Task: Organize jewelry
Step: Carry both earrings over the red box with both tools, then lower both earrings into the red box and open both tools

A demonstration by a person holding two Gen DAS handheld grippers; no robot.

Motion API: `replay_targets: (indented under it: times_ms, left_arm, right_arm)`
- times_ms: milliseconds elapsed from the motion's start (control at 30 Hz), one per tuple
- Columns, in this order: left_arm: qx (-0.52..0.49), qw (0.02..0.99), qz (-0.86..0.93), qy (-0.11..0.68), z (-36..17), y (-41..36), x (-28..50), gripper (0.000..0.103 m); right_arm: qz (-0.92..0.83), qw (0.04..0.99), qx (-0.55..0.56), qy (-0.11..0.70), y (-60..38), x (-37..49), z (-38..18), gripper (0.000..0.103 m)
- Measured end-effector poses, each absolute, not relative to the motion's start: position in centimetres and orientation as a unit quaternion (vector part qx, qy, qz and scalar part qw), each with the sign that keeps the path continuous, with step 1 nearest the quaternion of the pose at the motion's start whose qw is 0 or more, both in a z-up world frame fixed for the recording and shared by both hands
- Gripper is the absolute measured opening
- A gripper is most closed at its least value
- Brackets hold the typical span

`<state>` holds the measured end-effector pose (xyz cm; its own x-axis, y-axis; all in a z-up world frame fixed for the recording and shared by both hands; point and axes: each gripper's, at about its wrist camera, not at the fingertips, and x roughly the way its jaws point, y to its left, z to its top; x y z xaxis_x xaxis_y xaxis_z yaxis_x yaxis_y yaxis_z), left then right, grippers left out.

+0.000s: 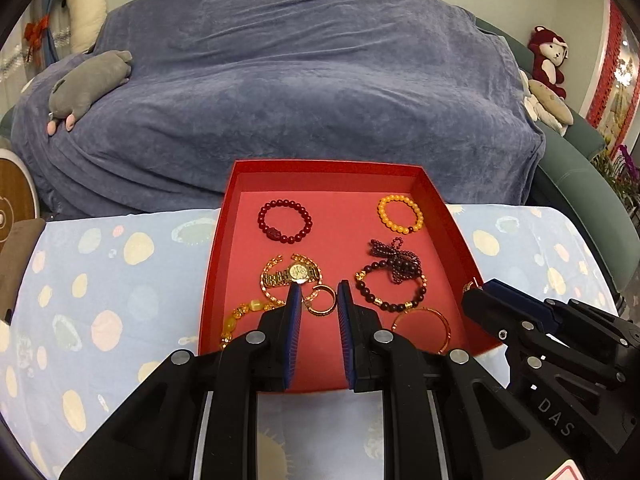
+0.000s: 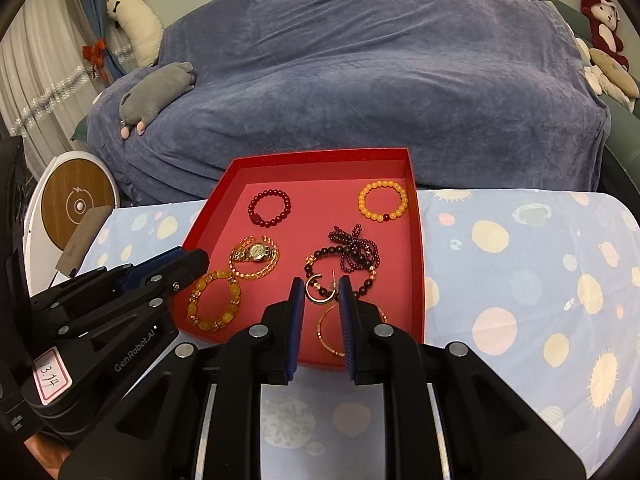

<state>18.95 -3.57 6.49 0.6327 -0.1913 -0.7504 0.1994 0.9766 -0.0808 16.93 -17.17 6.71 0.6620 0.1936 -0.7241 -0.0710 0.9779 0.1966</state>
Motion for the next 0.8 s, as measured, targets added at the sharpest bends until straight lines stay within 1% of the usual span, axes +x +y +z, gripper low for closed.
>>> replay_targets:
  times_ms: [367, 800]
  left_arm:
    - [0.008, 0.901, -0.09, 0.424, 4.3, -3.7, 22.2, 0.016]
    - [0.007, 0.898, -0.081, 0.433, 3.1, -3.7, 23.7, 0.016]
  right_arm:
    - [0.067, 0.909, 0.067, 0.406, -16.8, 20.1, 5.4, 0.017]
    - [0.059, 0.906, 0.066, 0.415, -16.6, 22.2, 3.8, 0.017]
